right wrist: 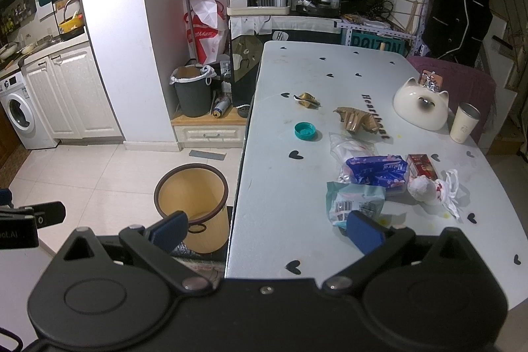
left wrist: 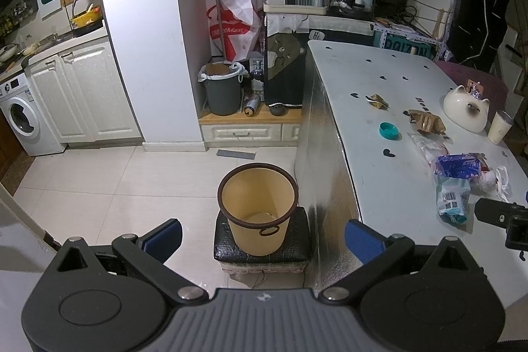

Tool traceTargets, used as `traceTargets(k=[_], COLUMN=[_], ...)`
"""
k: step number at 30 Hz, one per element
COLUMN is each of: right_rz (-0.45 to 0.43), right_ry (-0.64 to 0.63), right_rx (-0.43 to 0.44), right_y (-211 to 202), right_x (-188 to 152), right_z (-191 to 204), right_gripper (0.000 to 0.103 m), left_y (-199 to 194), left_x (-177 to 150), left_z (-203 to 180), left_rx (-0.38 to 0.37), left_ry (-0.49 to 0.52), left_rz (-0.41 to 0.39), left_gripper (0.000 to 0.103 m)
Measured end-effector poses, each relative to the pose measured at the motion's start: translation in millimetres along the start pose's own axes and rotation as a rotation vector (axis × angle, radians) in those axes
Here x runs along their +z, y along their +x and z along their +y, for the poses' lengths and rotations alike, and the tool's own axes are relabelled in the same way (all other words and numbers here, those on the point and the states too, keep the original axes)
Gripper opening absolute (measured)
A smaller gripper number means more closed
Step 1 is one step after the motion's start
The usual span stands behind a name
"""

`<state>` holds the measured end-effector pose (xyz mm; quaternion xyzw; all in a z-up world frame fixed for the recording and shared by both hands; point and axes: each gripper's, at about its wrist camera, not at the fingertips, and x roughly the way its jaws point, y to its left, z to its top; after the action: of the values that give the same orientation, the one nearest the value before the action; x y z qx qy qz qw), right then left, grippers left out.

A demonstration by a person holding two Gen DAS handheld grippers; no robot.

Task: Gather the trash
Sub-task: 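Move both tools over the table toward the trash items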

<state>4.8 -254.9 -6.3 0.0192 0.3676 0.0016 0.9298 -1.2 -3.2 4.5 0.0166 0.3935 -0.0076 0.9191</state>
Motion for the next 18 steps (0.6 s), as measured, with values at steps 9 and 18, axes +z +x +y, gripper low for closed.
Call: traceTargets(k=[9, 18], right_rz=[-0.025, -0.038], right_ry=[0.047, 0.148], right_rx=[-0.037, -0.152], right_y=[-1.8, -3.6], right_x=[1.5, -7.2], right_z=[0.6, -13.4], right_gripper=[0.103, 0.103], left_y=[20.2, 43.1], left_x=[12.6, 25.2], left_z=[-6.7, -22.2], left_rx=[-0.052, -0.170], left_ry=[0.043, 0.159], left_rz=[-0.002, -0.006], left_gripper=[0.103, 0.103])
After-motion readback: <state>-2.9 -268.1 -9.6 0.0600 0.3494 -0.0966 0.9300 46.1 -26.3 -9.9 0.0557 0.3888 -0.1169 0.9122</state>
